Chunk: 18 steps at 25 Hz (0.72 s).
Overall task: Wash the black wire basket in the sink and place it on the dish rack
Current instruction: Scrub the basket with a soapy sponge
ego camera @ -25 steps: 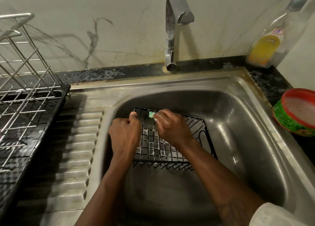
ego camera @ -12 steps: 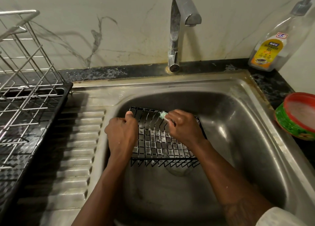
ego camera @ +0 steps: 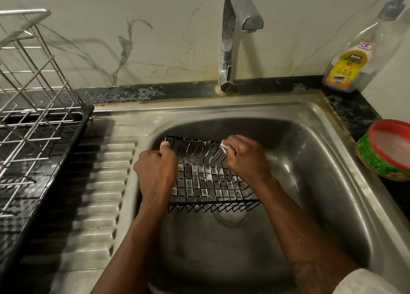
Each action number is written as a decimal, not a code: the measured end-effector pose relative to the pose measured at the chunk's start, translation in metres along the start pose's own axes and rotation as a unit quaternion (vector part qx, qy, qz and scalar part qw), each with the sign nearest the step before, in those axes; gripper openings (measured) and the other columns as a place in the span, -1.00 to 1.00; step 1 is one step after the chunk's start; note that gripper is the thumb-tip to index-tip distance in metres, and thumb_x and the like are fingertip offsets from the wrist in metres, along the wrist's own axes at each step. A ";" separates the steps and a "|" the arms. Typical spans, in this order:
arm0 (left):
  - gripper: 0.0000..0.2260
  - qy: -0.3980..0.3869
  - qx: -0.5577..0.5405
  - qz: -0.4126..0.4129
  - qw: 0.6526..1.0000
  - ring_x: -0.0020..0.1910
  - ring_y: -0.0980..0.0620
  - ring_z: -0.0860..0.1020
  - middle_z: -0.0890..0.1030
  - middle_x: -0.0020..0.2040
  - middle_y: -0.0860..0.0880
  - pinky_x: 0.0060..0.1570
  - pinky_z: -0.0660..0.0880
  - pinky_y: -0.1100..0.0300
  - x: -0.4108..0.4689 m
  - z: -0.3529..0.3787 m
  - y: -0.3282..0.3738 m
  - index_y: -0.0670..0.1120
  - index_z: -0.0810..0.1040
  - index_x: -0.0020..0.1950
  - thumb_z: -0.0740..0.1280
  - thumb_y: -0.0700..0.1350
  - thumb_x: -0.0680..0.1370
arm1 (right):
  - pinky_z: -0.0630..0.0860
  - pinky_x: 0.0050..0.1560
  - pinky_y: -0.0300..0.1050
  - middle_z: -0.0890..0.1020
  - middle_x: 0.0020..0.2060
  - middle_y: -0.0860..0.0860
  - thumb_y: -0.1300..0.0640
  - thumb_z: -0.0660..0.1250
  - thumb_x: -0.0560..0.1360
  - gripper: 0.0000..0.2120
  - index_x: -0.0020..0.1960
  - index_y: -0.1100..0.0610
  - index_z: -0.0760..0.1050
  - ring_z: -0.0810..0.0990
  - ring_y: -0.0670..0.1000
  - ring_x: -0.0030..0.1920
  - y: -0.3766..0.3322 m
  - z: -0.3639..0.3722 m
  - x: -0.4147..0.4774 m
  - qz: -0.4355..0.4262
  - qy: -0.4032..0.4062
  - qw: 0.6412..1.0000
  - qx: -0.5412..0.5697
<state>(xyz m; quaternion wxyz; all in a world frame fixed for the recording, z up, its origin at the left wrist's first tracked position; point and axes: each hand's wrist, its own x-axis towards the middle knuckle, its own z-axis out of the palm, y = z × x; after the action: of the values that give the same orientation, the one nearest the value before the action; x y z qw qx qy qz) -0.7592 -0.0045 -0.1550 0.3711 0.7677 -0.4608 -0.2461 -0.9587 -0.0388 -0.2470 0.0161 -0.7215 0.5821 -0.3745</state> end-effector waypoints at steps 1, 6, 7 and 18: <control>-0.46 -0.001 -0.005 -0.003 1.000 -0.43 -0.11 0.50 0.51 -0.51 -0.11 -0.37 0.33 0.17 0.000 0.000 0.000 -0.32 0.55 -0.37 0.21 0.01 0.68 | 0.51 -0.31 -0.09 0.65 -0.24 0.06 0.36 0.37 0.42 -0.86 -0.12 0.15 0.59 0.60 0.09 -0.29 0.002 0.001 -0.002 0.020 -0.019 1.000 -0.008; -0.44 -0.001 0.001 0.006 1.000 -0.46 -0.04 0.39 0.43 -0.52 -0.06 -0.33 0.29 0.09 -0.001 0.000 0.002 -0.21 0.40 -0.48 0.20 0.00 0.69 | 0.34 -0.30 -0.22 0.67 -0.32 0.09 0.29 0.34 0.42 -0.87 -0.18 0.11 0.63 0.65 0.16 -0.29 0.012 0.014 -0.020 0.133 -0.183 0.970 -0.088; -0.44 -0.002 0.002 0.008 1.000 -0.47 -0.02 0.38 0.42 -0.53 -0.05 -0.33 0.28 0.09 -0.001 0.000 0.002 -0.19 0.38 -0.49 0.20 0.01 0.69 | 0.35 -0.28 -0.22 0.68 -0.30 0.09 0.27 0.35 0.43 -0.88 -0.16 0.10 0.64 0.66 0.15 -0.28 0.012 0.013 -0.020 0.144 -0.189 0.966 -0.103; -0.44 0.013 0.000 0.002 1.000 -0.48 -0.03 0.38 0.43 -0.54 -0.05 -0.41 0.23 0.15 -0.002 0.001 0.003 -0.20 0.40 -0.48 0.21 0.01 0.69 | 0.55 -0.18 -0.13 0.71 -0.16 0.12 0.31 0.39 0.43 -0.79 0.00 0.09 0.66 0.69 0.18 -0.14 0.006 0.013 -0.015 0.189 -0.191 0.952 -0.145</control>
<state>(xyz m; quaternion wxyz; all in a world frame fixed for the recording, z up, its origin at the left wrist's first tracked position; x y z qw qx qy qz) -0.7621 -0.0036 -0.1530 0.3778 0.7700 -0.4571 -0.2353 -0.9570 -0.0332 -0.2665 0.0927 -0.6513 0.7416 -0.1314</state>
